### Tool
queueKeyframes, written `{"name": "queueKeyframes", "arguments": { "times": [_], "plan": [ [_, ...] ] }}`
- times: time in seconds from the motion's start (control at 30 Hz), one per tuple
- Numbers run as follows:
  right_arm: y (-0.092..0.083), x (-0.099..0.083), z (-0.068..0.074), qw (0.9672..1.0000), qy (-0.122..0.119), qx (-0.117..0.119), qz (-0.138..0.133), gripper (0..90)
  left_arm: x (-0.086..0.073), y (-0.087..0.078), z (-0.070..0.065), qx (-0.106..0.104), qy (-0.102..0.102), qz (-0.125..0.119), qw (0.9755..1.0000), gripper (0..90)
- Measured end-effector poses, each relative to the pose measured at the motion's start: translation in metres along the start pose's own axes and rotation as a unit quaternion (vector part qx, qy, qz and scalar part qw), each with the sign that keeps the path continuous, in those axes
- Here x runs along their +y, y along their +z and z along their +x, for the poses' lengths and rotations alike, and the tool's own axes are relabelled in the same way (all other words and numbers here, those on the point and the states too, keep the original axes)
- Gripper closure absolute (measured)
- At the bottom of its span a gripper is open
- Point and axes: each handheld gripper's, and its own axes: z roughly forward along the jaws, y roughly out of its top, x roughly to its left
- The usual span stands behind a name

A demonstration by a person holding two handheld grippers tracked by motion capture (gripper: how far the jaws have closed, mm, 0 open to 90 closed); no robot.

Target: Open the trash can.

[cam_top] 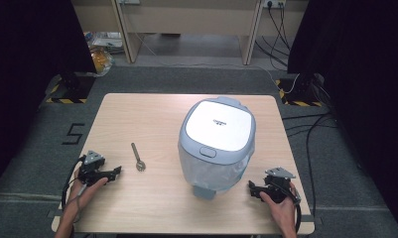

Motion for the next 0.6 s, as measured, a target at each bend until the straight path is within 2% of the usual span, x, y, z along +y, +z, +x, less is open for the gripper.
{"name": "queueKeyframes", "arguments": {
  "times": [0.07,0.17,0.3,0.33,0.37,0.47,0.5,0.53,0.6],
  "plan": [
    [-0.002,-0.001,-0.001,1.0,0.003,-0.003,-0.009,17.5,0.0,0.0,0.0,0.0,0.0,0.0,1.0,20.9],
    [-0.004,-0.003,-0.002,0.9999,0.001,0.0,-0.017,23.9,0.0,0.0,0.0,0.0,0.0,0.0,1.0,20.9],
    [-0.011,-0.004,-0.001,0.9994,-0.004,0.008,-0.032,27.9,0.0,0.0,0.0,0.0,0.0,0.0,1.0,20.9],
    [-0.016,-0.005,0.001,0.999,-0.009,0.019,-0.041,34.2,0.0,0.0,0.0,-0.001,0.0,0.0,1.0,20.9],
    [-0.018,-0.006,0.003,0.9986,-0.013,0.024,-0.046,36.5,0.0,0.0,0.0,-0.001,0.0,0.0,1.0,20.9],
    [-0.026,-0.013,0.011,0.9962,-0.026,0.058,-0.06,49.6,0.0,0.0,0.0,-0.001,0.001,0.0,1.0,20.9],
    [-0.026,-0.013,0.011,0.9962,-0.026,0.058,-0.06,49.6,0.0,0.0,0.0,-0.001,0.001,0.0,1.0,20.9],
    [-0.032,-0.018,0.018,0.9946,-0.033,0.072,-0.068,56.3,0.0,0.0,0.0,-0.001,0.0,0.0,1.0,20.9],
    [-0.038,-0.022,0.026,0.992,-0.043,0.087,-0.081,61.0,0.0,0.0,0.0,-0.001,0.001,0.0,1.0,20.9]
  ]
}}
